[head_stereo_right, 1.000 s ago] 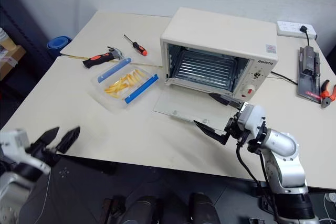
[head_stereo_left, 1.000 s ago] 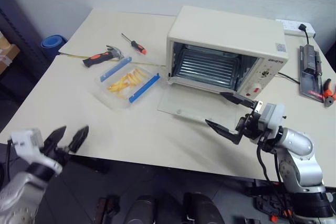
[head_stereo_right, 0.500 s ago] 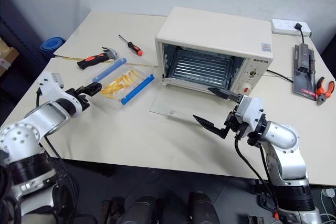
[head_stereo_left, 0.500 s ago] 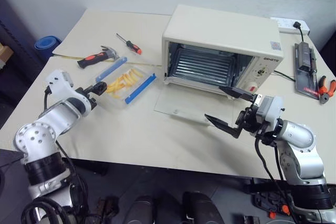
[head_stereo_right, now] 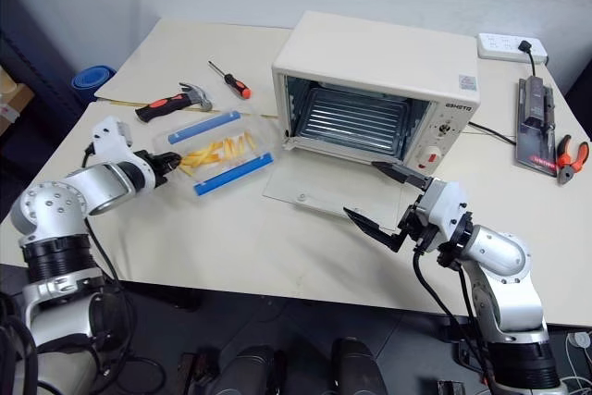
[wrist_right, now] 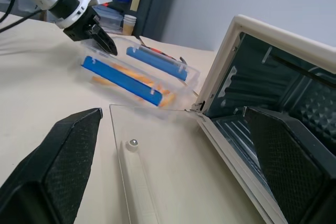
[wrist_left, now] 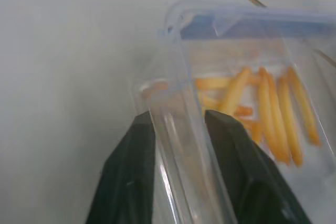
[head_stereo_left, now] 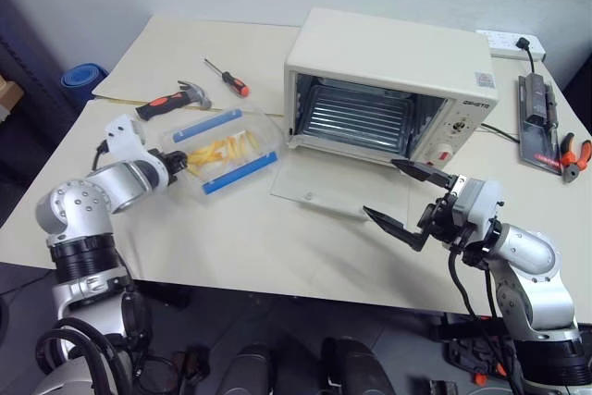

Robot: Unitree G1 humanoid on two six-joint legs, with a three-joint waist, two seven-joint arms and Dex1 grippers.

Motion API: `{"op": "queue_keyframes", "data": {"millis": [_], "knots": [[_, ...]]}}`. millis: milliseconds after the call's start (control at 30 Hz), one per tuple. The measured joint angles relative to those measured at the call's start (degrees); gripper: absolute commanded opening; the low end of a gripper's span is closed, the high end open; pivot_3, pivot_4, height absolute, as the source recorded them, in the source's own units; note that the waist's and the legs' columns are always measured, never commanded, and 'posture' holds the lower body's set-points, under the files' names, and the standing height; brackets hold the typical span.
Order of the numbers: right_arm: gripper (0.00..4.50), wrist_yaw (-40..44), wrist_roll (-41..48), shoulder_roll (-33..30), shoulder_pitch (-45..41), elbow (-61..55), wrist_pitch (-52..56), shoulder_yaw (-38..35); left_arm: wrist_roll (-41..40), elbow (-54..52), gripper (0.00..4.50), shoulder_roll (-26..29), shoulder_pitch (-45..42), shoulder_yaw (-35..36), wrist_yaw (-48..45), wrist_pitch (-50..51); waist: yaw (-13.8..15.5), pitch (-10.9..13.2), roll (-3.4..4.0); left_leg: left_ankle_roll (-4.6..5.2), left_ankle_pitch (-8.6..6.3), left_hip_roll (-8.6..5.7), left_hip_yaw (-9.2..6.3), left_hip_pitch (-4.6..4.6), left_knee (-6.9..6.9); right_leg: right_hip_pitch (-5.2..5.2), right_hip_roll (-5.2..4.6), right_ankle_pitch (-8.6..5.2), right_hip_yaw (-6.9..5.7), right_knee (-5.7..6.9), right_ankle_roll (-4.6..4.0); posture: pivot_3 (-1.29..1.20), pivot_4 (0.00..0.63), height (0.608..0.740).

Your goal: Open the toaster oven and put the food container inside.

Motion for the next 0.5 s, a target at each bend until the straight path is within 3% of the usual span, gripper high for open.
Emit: {"op": "queue_keyframes", "data": {"millis": [67, 167, 267, 367, 500], "knots": [[4.5, 0.01, -0.11, 0.0, 0.56, 0.04, -0.55, -0.02, 0.92, 0.28, 0.03, 3.06, -0.02, -0.29, -2.8, 1.17, -0.12, 0.03, -0.05, 0.0, 0.0, 0.0, 0.0, -0.04, 0.0, -0.04, 0.0, 0.0, 0.01, 0.02, 0.0, 0.0, 0.15, 0.74], [4.5, 0.06, -0.34, -0.11, 1.42, 0.71, -1.12, -0.33, 2.43, 0.44, 0.01, 10.39, -0.93, -3.24, -9.87, 4.16, -0.29, 0.08, -0.14, -0.01, 0.01, 0.0, 0.01, -0.07, -0.03, -0.09, -0.01, 0.0, 0.02, 0.02, 0.0, 0.0, 0.15, 0.74], [4.5, 0.07, -0.39, -0.25, 1.81, 0.96, -1.29, -0.86, 2.29, -0.26, 0.01, 14.25, -3.51, -6.62, -18.05, 7.82, 0.21, 0.09, -0.14, 0.0, 0.01, -0.03, -0.01, -0.08, -0.03, -0.07, -0.07, 0.0, 0.02, -0.01, 0.0, 0.0, 0.15, 0.74], [4.5, 0.04, -0.48, -0.34, 4.33, 0.99, -2.06, -2.22, 2.55, -0.95, 0.01, 14.37, -7.22, -11.75, -23.63, 10.94, 0.8, 0.11, -0.18, 0.03, 0.02, -0.09, -0.17, -0.13, -0.02, -0.02, -0.11, 0.0, 0.01, -0.04, 0.0, 0.0, 0.15, 0.74], [4.5, -0.29, -1.08, -0.33, 6.61, 0.96, -2.43, -2.48, 3.59, -2.09, 0.01, 7.56, -13.03, -17.86, -26.6, 12.74, 0.57, 0.11, -0.19, 0.08, 0.03, -0.15, -0.16, -0.18, -0.01, -0.02, -0.13, 0.01, 0.05, 0.0, 0.01, 0.0, 0.15, 0.74]]}}
